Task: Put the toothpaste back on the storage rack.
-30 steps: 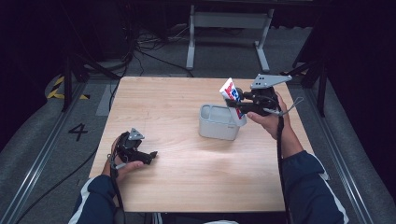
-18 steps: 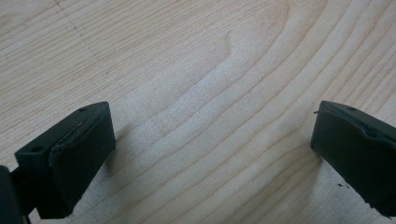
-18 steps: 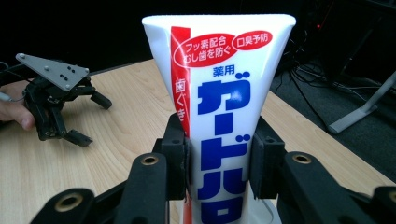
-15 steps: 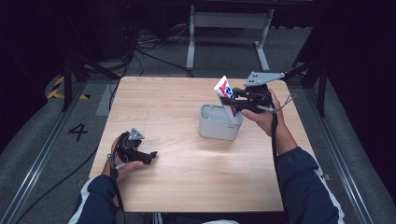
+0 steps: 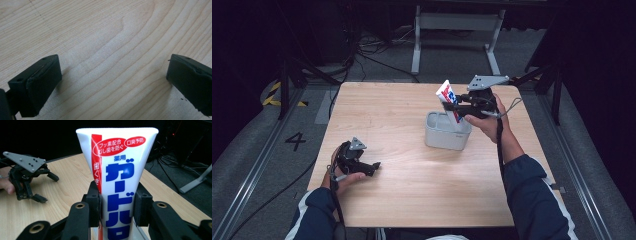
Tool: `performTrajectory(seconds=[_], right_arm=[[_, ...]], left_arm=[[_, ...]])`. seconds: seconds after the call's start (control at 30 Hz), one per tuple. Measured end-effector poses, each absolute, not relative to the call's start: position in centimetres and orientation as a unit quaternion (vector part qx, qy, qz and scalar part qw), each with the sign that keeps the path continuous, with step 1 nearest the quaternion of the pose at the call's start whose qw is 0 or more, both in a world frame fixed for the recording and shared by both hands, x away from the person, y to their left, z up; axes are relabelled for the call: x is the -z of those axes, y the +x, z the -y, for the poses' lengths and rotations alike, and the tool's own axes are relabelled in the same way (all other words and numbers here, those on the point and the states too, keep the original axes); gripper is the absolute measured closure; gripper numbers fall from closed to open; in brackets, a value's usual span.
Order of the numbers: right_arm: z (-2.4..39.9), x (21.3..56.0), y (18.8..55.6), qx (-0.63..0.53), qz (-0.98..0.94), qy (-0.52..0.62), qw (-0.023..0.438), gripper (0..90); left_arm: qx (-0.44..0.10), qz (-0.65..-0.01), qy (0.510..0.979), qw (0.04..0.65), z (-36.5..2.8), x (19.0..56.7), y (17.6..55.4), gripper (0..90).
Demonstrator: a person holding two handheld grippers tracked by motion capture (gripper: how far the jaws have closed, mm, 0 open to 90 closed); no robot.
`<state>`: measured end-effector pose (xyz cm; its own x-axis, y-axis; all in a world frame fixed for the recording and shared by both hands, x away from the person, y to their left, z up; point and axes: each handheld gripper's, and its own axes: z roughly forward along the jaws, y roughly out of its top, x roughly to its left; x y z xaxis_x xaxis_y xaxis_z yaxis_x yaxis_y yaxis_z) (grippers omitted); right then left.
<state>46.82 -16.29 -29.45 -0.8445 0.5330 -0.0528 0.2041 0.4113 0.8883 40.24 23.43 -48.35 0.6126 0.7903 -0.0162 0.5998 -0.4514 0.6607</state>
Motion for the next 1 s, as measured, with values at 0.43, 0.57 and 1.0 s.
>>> performTrajectory(seconds=[0.43,0.57,1.0], right_arm=[[15.5,30.3,48.0,-0.496,-0.825,0.221,0.159,65.3],[15.4,30.5,48.2,-0.494,-0.825,0.222,0.159,65.2],[14.9,32.3,49.1,-0.491,-0.826,0.226,0.161,65.0]], left_arm=[[-0.149,-0.414,0.839,0.32,-23.4,48.3,40.2,0.2],[-0.149,-0.414,0.839,0.32,-23.4,48.3,40.2,0.2],[-0.149,-0.414,0.839,0.32,-23.4,48.3,40.3,0.2]])
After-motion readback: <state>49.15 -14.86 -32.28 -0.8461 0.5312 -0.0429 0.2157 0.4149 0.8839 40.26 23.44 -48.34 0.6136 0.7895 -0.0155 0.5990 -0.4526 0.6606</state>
